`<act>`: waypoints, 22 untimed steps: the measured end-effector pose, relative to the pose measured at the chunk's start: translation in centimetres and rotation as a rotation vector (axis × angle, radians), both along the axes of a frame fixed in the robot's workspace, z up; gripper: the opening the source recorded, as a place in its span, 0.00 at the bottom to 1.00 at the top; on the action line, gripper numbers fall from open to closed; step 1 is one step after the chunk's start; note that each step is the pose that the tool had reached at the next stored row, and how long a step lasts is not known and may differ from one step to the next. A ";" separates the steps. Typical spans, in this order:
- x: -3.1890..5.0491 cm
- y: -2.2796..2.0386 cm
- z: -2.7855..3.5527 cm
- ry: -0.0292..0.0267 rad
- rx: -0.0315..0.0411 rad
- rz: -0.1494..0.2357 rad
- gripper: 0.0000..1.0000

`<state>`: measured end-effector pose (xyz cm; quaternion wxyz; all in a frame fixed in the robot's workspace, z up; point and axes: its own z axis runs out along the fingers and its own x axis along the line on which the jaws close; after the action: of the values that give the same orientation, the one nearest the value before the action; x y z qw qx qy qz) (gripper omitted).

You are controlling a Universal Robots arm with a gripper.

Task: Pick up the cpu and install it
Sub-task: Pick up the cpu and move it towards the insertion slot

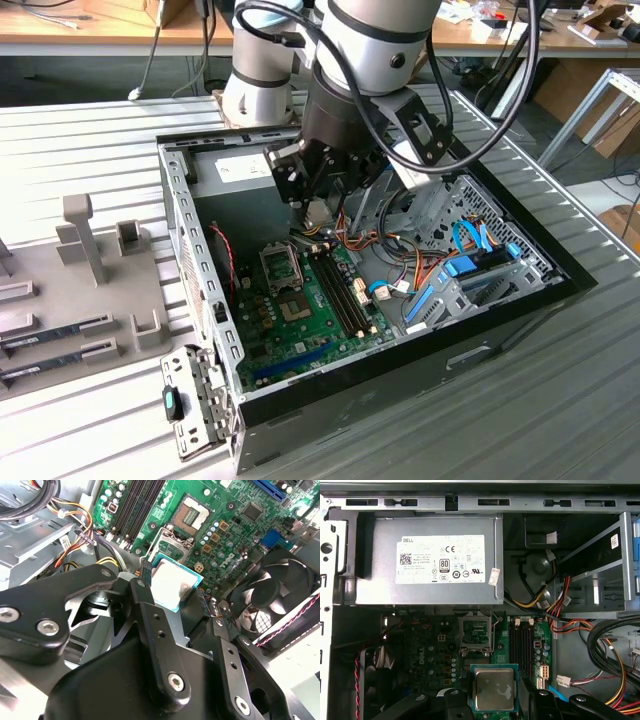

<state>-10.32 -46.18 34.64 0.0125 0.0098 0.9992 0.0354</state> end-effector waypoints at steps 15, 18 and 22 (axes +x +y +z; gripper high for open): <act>0.00 -0.03 -0.40 -0.0001 0.0002 0.000 0.47; 0.00 -0.05 -0.50 -0.0001 0.0001 0.000 0.47; 0.00 -0.06 -0.56 -0.0001 0.0002 0.000 0.47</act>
<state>-10.32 -46.24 34.08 0.0126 0.0098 0.9992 0.0355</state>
